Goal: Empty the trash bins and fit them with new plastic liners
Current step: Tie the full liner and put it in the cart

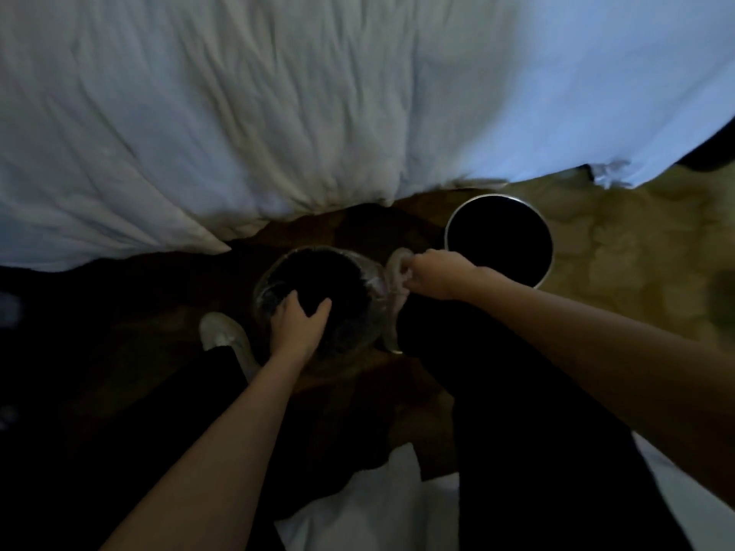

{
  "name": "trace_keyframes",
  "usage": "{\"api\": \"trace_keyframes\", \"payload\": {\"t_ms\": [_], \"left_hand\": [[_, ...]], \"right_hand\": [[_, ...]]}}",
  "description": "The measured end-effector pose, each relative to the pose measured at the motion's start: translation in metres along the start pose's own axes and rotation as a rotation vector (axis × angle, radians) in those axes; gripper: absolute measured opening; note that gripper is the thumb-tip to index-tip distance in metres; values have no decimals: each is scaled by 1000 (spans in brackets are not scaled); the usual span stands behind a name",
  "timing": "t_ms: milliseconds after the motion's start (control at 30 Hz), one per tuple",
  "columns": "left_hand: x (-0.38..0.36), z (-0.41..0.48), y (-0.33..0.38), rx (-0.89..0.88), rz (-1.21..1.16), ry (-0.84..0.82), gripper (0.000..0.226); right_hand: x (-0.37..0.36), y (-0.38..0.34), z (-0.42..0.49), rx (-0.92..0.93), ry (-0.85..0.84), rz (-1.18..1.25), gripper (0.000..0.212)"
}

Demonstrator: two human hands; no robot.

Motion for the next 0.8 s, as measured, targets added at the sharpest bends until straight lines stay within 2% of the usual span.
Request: {"api": "trace_keyframes", "payload": {"t_ms": [133, 233, 300, 400, 500, 567, 667, 800], "left_hand": [[-46, -14, 71, -76, 56, -111, 66], [-91, -16, 115, -104, 70, -240, 55], [-119, -13, 140, -114, 100, -301, 49], [-160, -3, 163, -85, 108, -385, 54], [-193, 14, 169, -54, 98, -427, 57], [-211, 23, 167, -21, 62, -485, 57], [-224, 32, 163, 8, 66, -524, 57], [-220, 36, 156, 12, 84, -481, 58]], "right_hand": [[6, 93, -49, -185, 15, 150, 28], [-20, 158, -73, -276, 0, 414, 21], [-47, 196, -84, -331, 19, 657, 19], [-95, 231, -88, -495, 35, 1150, 24], [-135, 234, -74, -647, 2, 1608, 33], [-148, 235, -57, -668, 65, 1802, 24], [-164, 240, -38, -766, 212, 1949, 23], [-159, 244, -41, -857, 299, 1839, 26]]}}
Point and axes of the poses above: each hand's wrist, its own z-axis towards the middle knuckle, its own x-axis out of the back of the hand, y = z × x, the point moved 9 cm from there along z, towards the middle knuckle, and after that the axes turned 5 degrees about z, right-handed, at the moved point
